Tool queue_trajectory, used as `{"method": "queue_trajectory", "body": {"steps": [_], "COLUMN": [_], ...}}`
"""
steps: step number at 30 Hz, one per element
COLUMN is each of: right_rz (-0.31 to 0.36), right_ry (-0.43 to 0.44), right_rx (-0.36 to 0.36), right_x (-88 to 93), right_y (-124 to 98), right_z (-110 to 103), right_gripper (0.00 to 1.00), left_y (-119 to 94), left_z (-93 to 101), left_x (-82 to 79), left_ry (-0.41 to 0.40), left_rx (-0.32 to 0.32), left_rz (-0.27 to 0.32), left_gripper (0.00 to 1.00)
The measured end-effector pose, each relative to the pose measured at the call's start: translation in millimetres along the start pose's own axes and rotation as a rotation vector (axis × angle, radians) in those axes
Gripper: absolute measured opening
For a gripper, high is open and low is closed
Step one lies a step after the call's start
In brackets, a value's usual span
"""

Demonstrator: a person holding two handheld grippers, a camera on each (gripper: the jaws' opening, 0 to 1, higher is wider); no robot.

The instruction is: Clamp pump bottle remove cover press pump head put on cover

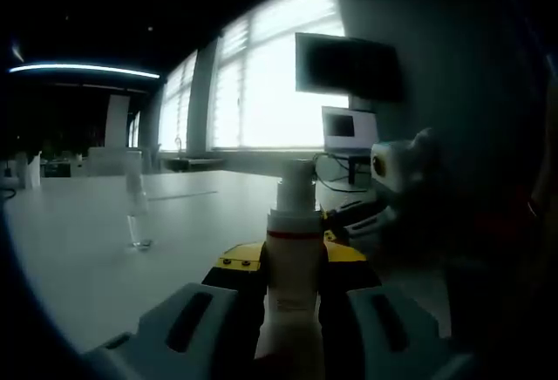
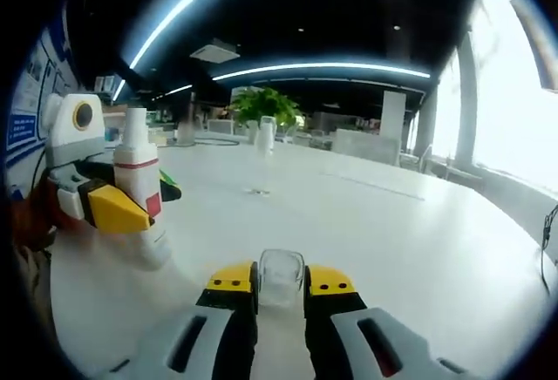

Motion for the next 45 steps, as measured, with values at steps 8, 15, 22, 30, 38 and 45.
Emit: {"method": "queue_trajectory", "body": {"steps": [8,15,22,30,38,45], "right_rz": [0.006,0.013,0.019,0.030,0.054,0.078], "right_ry": [0.001,0.008,0.017,0.023,0.032,0.020], "right_rx": [-0.004,-0.014,-0.022,-0.019,-0.016,-0.018], "right_x": [0.3,-0.2,-1.2,-3.8,-13.4,-24.3], "right_y": [-0.3,-1.4,-3.3,-6.9,-15.6,-22.7], "right_z": [-1.1,-1.5,-1.5,-2.0,-2.2,-5.1], "right_gripper": [0.15,0.15,0.15,0.15,0.14,0.14], "left_y": [-0.1,-0.1,0.0,0.1,0.2,0.2], "left_z": [-0.7,-0.1,0.1,0.6,-0.3,-0.8], "left_x": [0.0,0.0,0.1,0.2,0.2,0.2], "left_ry": [0.000,-0.002,-0.001,-0.001,-0.002,-0.002], "left_rx": [-0.001,0.000,-0.001,-0.001,-0.002,-0.002], "left_rz": [0.000,0.000,0.000,0.000,0.000,0.000], "left_gripper": [0.14,0.14,0.14,0.14,0.14,0.14]}}
Point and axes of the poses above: the point that each gripper's makers call its tool centre point, and the gripper's own axes: y roughly forward along the fingers, z roughly to its right, x roughly out of its underside, the point moved 2 cm from there along -y, roughly backward along the fingers, and after that the axes turned 8 degrees about -z, right-handed, at the moved point
